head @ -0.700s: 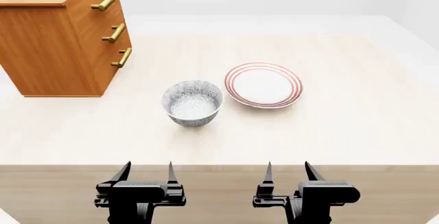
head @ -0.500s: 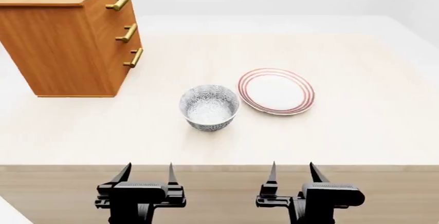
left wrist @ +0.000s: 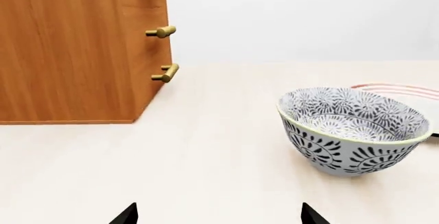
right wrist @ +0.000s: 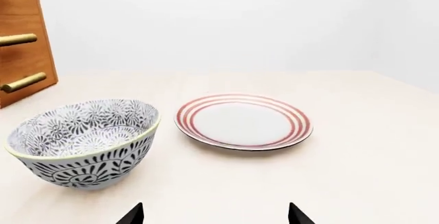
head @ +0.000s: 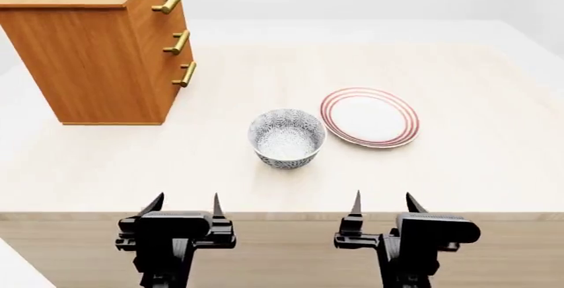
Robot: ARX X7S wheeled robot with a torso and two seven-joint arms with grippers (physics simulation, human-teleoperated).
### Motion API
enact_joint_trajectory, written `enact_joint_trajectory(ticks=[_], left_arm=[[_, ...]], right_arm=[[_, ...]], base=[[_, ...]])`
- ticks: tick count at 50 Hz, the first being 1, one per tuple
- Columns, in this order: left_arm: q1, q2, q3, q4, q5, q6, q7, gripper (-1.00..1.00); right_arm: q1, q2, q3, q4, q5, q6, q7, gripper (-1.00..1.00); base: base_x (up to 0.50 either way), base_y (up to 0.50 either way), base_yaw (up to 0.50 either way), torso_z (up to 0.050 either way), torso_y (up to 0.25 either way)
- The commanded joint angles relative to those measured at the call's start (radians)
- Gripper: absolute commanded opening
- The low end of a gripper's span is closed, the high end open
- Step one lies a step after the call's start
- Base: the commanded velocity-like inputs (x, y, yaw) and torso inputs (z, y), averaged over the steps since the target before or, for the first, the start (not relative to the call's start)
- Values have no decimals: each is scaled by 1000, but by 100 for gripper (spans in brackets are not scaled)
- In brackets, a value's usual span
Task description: Open the bottom drawer of the cabinet.
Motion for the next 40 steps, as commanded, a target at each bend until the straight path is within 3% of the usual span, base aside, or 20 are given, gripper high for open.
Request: enact_joint_trajectory(ticks=[1, 7, 40], left_arm=[[-111, -24, 10, 298, -31, -334, -38, 100], [-89, -27, 25, 243, -24, -269, -48, 100], [-89, -62, 59, 179, -35, -211, -79, 100]], right_arm=[[85, 54, -13, -351, -7, 338, 58, 100], [74, 59, -1, -349, 20, 330, 50, 100], [73, 75, -10, -301, 67, 294, 58, 100]], base=[[0, 0, 0, 0, 0], [350, 0, 0, 0, 0], [500, 0, 0, 0, 0]])
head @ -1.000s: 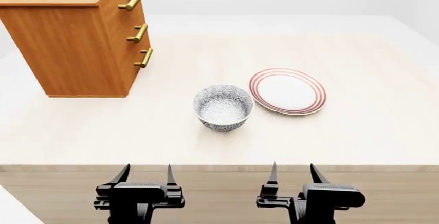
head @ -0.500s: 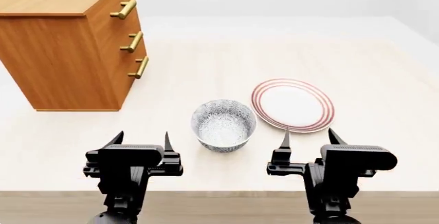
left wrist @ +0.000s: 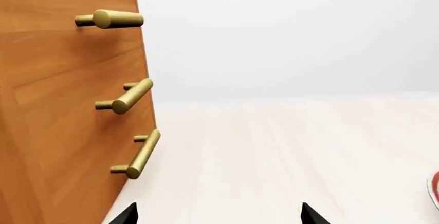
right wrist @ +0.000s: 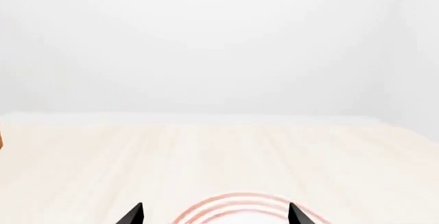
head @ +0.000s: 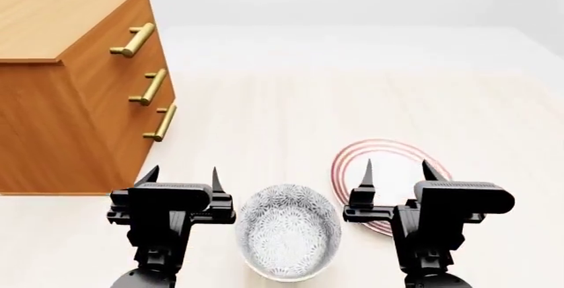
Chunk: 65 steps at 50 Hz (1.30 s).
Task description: Open the bottom drawer of the cabinet.
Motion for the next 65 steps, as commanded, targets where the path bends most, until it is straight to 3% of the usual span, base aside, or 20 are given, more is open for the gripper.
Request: enact_joint_trajectory(ticks=[1, 14, 25, 31, 35, 42, 43, 50, 57, 58, 61, 65], left_arm=[[1, -10, 8, -13, -6, 12, -12, 100], [4, -20, 16, -17, -8, 25, -26, 100], [-4, -24, 19, -12, -17, 11, -40, 100], [-56, -9, 6, 13, -14, -133, -96, 100], [-108, -36, 7, 56, -70, -254, -43, 100], [-208, -136, 179, -6, 174, -212, -140, 100], [-243, -150, 245, -55, 278, -286, -192, 100], [-301, -168, 297, -171, 251, -291, -106, 100], [-400, -204, 458, -296, 418, -238, -162, 100], [-431, -192, 480, -321, 436, -313, -134, 100], [-469, -180, 501, -365, 456, -345, -130, 100], [-531, -167, 533, -470, 425, -316, -61, 100]], right_arm=[[-5, 6, -2, 11, 13, -12, 6, 100], [-9, 11, -5, 20, 31, -26, 9, 100], [1, 19, -11, 26, 31, -28, 20, 100], [3, 23, -13, 17, 33, -23, 27, 100], [1, 25, -10, 15, 36, -23, 32, 100], [-4, 30, -13, 17, 43, -32, 41, 100], [-6, 30, -13, 20, 44, -35, 41, 100], [-8, 32, -19, 25, 48, -40, 44, 100], [-5, 34, -24, 32, 50, -44, 48, 100], [-4, 34, -25, 34, 50, -44, 49, 100], [-2, 35, -27, 36, 52, -46, 50, 100], [0, 37, -28, 39, 54, -47, 53, 100]], base=[[500, 0, 0, 0, 0], [500, 0, 0, 0, 1], [0, 0, 0, 0, 0], [0, 0, 0, 0, 0], [0, 0, 0, 0, 0], [0, 0, 0, 0, 0], [0, 0, 0, 0, 0], [0, 0, 0, 0, 0], [0, 0, 0, 0, 0], [0, 0, 0, 0, 0], [0, 0, 0, 0, 0], [0, 0, 0, 0, 0]])
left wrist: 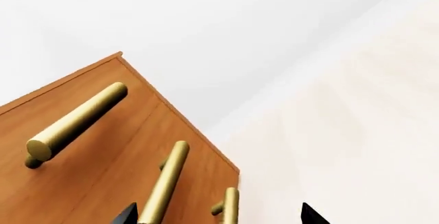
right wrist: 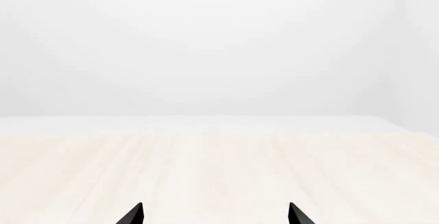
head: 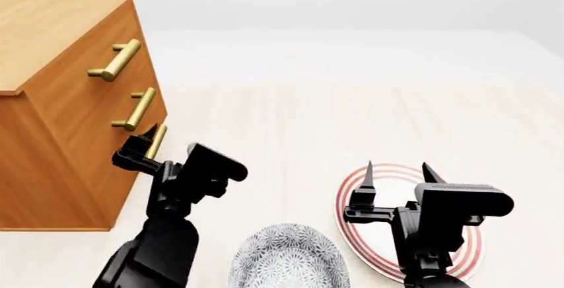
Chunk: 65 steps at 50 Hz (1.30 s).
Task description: Open the bottom drawer of the cabinet.
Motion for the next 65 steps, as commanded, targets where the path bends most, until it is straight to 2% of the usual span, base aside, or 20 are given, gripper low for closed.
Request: enact_joint_trajectory(ticks=[1, 6, 14, 20, 42, 46, 65], left_arm=[[-164, 5, 142, -229, 81, -21, 49, 100], [-261, 38, 212, -434, 108, 36, 54, 100], [-331, 84, 275, -636, 130, 108, 39, 100], [-380, 141, 289, -834, 125, 166, -4, 100], [-458, 241, 304, -1192, 75, 276, -9, 100], [-514, 280, 296, -1369, 51, 332, -48, 100], [-539, 232, 390, -1389, -118, 252, -80, 100]], right_arm=[[3, 5, -6, 7, 6, -4, 7, 100], [5, 9, -6, 2, 9, 1, 11, 100], [12, 13, -10, 6, 13, 3, 15, 100], [14, 14, -13, 9, 16, 0, 18, 100], [11, 23, -17, 20, 28, -14, 28, 100], [10, 24, -17, 18, 31, -13, 31, 100], [14, 32, -22, 7, 42, -7, 43, 100]], base=[[0, 0, 0, 0, 0], [0, 0, 0, 0, 0], [0, 0, 0, 0, 0], [0, 0, 0, 0, 0], [0, 0, 0, 0, 0], [0, 0, 0, 0, 0], [0, 0, 0, 0, 0]])
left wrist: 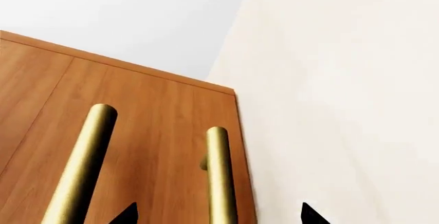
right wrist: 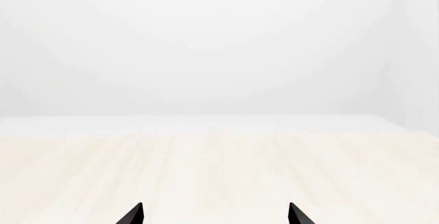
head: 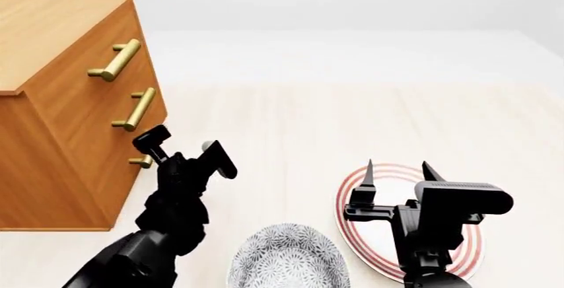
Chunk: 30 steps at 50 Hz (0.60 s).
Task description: Open the bottom drawer of the cabinet.
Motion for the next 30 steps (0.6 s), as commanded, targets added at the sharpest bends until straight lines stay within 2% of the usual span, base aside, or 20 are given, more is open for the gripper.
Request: enact_joint_trajectory(ticks=[1, 13, 30], left_arm=[[-22, -14, 57, -45, -101, -27, -19, 100], [-22, -37, 94, -46, -196, -78, -14, 100], [-24, -50, 87, -46, -231, -120, -18, 100]], right_arm=[[0, 4, -2, -6, 7, 0, 7, 100], [-5, 9, -1, -9, 15, -5, 14, 100], [-9, 16, -5, -13, 22, -11, 23, 100]], base=[[0, 0, 0, 0, 0], [0, 0, 0, 0, 0], [0, 0, 0, 0, 0]])
